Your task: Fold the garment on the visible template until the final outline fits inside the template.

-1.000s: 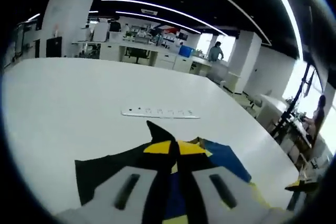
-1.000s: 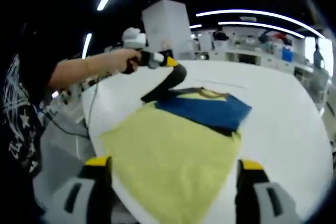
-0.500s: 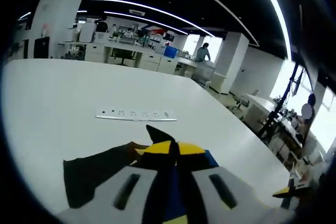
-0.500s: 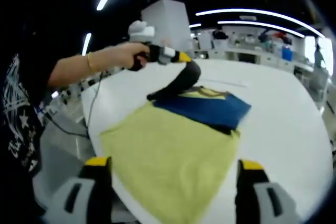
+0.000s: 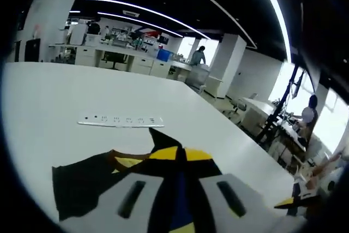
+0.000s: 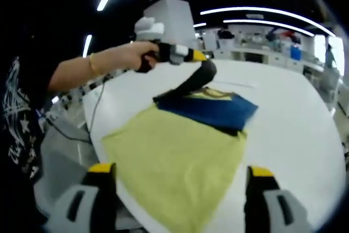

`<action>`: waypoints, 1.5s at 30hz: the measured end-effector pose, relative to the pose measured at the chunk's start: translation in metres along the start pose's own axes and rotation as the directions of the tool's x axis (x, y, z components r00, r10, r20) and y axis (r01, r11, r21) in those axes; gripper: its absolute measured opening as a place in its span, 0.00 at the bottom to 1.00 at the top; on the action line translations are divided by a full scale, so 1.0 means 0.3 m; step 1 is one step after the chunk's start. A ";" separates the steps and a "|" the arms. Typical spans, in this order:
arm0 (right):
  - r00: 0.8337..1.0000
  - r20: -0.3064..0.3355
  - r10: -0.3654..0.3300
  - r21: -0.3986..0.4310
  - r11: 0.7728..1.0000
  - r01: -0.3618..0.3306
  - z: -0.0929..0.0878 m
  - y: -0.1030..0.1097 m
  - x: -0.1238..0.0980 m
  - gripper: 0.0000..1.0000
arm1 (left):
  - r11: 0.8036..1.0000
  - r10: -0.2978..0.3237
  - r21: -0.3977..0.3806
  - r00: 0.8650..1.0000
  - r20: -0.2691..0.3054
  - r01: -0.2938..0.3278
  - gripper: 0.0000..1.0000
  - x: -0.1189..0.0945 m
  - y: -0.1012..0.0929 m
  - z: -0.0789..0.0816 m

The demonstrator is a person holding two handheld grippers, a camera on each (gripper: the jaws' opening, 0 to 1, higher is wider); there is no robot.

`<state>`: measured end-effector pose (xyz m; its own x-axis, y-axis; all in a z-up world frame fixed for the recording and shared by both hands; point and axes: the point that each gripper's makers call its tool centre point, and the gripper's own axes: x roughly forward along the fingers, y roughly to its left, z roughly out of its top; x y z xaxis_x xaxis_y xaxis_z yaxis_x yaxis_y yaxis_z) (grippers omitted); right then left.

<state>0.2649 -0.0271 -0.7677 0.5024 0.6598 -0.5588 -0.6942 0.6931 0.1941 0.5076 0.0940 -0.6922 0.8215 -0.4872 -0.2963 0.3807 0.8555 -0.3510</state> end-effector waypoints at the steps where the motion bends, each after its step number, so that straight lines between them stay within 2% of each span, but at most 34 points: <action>1: 1.000 0.000 -0.001 0.001 1.000 0.001 -0.001 0.000 0.000 0.99 | 1.000 -0.011 -0.004 1.000 0.001 0.011 0.00 0.008 -0.017 -0.004; 13: 1.000 -0.003 -0.014 0.019 1.000 0.014 -0.021 -0.008 -0.009 0.99 | 0.996 -0.086 0.023 0.995 -0.053 0.088 0.00 0.070 -0.142 -0.106; 19: 1.000 -0.002 -0.021 0.029 0.999 0.021 -0.026 -0.011 -0.015 0.99 | 0.991 -0.120 0.046 0.987 -0.108 0.126 0.00 0.098 -0.194 -0.184; 22: 1.000 0.001 -0.019 0.032 0.999 0.019 -0.027 -0.012 -0.013 0.99 | 0.989 -0.138 0.034 0.984 -0.114 0.142 0.00 0.108 -0.214 -0.204; 26: 1.000 0.001 -0.012 0.034 0.999 0.012 -0.029 -0.010 -0.006 0.99 | 0.985 -0.163 0.036 0.971 -0.175 0.172 0.00 0.128 -0.237 -0.273; 30: 1.000 0.002 -0.008 0.035 0.999 0.008 -0.026 -0.010 -0.003 0.99 | 0.979 -0.181 0.060 0.966 -0.184 0.195 0.02 0.130 -0.246 -0.300; 33: 1.000 0.001 -0.004 0.035 0.999 0.004 -0.027 -0.012 -0.002 0.99 | 0.975 -0.196 0.067 0.964 -0.181 0.211 0.16 0.120 -0.254 -0.302; 36: 1.000 -0.017 0.006 0.026 1.000 -0.006 -0.037 -0.013 0.001 0.99 | 0.963 -0.229 0.104 0.958 -0.174 0.249 0.32 0.099 -0.269 -0.291; 38: 1.000 -0.027 0.015 0.013 1.000 -0.015 -0.039 -0.011 0.002 0.99 | 0.956 -0.240 0.130 0.956 -0.168 0.262 0.45 0.089 -0.263 -0.285; 40: 0.999 -0.031 0.023 0.003 1.000 -0.023 -0.038 -0.010 0.002 0.99 | 0.953 -0.234 0.162 0.961 -0.148 0.257 0.59 0.066 -0.251 -0.270; 45: 0.997 -0.064 0.047 -0.047 0.998 -0.050 -0.044 -0.010 0.004 0.99 | 0.935 -0.236 0.237 0.961 -0.145 0.265 0.83 0.002 -0.215 -0.252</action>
<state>0.2609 -0.0322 -0.7796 0.4349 0.6717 -0.5998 -0.7421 0.6446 0.1839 0.4514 0.0253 -0.7368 0.6383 -0.6953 -0.3304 0.6742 0.7120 -0.1961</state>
